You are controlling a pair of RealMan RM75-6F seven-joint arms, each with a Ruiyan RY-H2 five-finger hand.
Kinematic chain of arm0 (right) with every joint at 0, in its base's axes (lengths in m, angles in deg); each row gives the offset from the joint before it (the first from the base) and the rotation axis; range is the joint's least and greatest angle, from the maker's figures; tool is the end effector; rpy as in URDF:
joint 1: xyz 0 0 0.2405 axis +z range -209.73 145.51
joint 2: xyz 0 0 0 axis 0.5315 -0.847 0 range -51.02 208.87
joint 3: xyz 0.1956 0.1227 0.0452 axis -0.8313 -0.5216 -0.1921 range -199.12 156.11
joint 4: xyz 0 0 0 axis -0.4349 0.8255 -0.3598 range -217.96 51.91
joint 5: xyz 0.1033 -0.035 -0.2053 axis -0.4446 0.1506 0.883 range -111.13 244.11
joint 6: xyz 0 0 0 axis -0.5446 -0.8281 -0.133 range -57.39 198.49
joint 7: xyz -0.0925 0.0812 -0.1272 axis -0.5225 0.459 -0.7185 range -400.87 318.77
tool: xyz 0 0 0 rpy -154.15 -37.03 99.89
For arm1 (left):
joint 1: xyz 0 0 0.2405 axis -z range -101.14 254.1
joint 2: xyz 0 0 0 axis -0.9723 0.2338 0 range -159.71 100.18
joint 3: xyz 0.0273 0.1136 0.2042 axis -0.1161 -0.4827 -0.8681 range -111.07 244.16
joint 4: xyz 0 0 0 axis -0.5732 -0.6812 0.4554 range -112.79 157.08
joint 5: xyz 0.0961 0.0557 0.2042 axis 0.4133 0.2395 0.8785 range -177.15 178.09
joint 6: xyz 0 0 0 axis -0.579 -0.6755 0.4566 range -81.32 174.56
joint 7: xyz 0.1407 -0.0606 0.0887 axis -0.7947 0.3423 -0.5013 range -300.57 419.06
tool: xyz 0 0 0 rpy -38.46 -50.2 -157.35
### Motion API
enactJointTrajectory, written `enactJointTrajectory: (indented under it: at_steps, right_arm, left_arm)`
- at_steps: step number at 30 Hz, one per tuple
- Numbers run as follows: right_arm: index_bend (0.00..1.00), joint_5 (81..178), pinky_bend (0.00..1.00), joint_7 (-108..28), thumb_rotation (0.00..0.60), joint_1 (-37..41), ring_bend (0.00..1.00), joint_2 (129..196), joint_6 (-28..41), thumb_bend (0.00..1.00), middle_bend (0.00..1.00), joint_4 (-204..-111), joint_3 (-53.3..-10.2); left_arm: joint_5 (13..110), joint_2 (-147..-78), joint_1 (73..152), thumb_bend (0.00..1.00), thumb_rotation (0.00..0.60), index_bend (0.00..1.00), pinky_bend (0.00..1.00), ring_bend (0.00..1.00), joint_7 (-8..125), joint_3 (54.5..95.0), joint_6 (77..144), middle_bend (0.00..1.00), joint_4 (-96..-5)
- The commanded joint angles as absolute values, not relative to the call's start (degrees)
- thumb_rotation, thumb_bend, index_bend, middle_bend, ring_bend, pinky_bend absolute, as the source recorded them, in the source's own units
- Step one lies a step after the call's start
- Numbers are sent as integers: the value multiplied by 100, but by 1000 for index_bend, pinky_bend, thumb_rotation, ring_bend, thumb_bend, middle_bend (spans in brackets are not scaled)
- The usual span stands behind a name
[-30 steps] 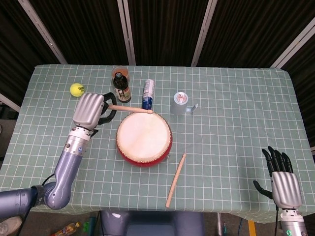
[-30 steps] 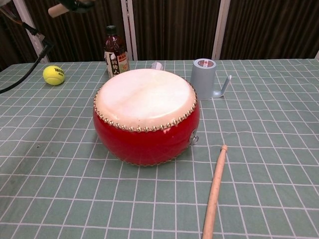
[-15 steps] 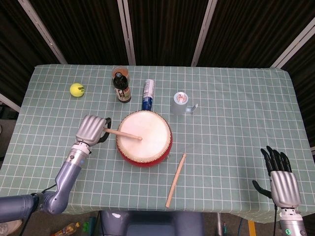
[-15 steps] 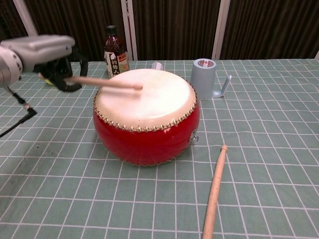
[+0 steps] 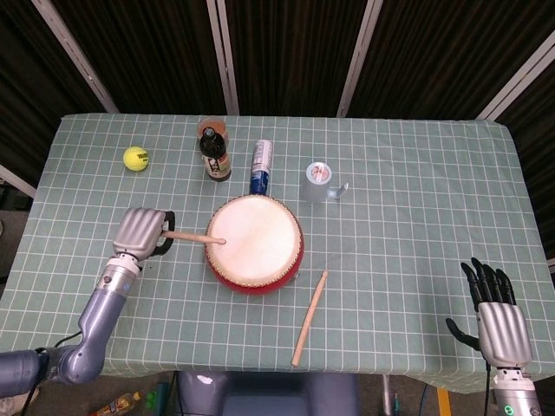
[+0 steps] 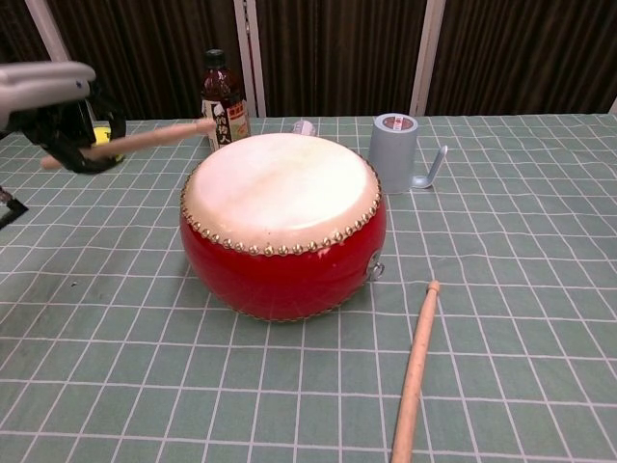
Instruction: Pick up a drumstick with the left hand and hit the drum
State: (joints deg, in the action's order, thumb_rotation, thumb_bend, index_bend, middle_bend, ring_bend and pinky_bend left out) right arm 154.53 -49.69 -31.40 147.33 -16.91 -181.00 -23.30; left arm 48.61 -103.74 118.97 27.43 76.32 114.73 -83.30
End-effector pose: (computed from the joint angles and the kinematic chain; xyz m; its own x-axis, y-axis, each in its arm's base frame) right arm -0.2769 -0.1875 0.1002 0.3777 -0.0130 0.9258 -0.9257 0.0160 0.3779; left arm -0.1269 0.3526 0.0325 0.4559 0.1817 0.8713 0.8858 -0.1875 -0.4244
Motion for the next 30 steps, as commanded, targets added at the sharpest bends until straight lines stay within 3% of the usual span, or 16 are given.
enactJointTrajectory:
  at_steps: [1, 7, 14, 27, 30]
  right_arm:
    - [0, 15446, 36, -4980, 600, -3143, 0, 14731, -1695, 252, 0, -18107, -2333]
    - [0, 15443, 36, -5024, 600, -3141, 0, 14745, -1684, 252, 0, -18105, -2327]
    - [0, 15430, 36, -5090, 600, -3127, 0, 14771, -1664, 252, 0, -18113, -2334]
    - [0, 15414, 36, -5026, 600, -3110, 0, 14740, -1629, 252, 0, -18128, -2338]
    - [0, 15422, 36, -5001, 600, -3111, 0, 14730, -1632, 252, 0, -18132, -2335]
  left_arm:
    - [5781, -9759, 11432, 536, 600, 743, 991, 1000, 3515, 7640, 11791, 1000, -8835]
    - [6370, -9560, 11050, 488, 600, 740, 971, 1000, 3876, 7140, 11704, 1000, -8531]
    - [6549, -9905, 10956, 446, 600, 735, 957, 981, 3961, 6760, 11201, 1000, -7749]
    - [6427, -10558, 11140, 415, 600, 619, 815, 840, 3296, 6602, 10678, 894, -7319]
    - [6413, -10658, 11142, 365, 600, 554, 751, 790, 3102, 6556, 10671, 833, -7289]
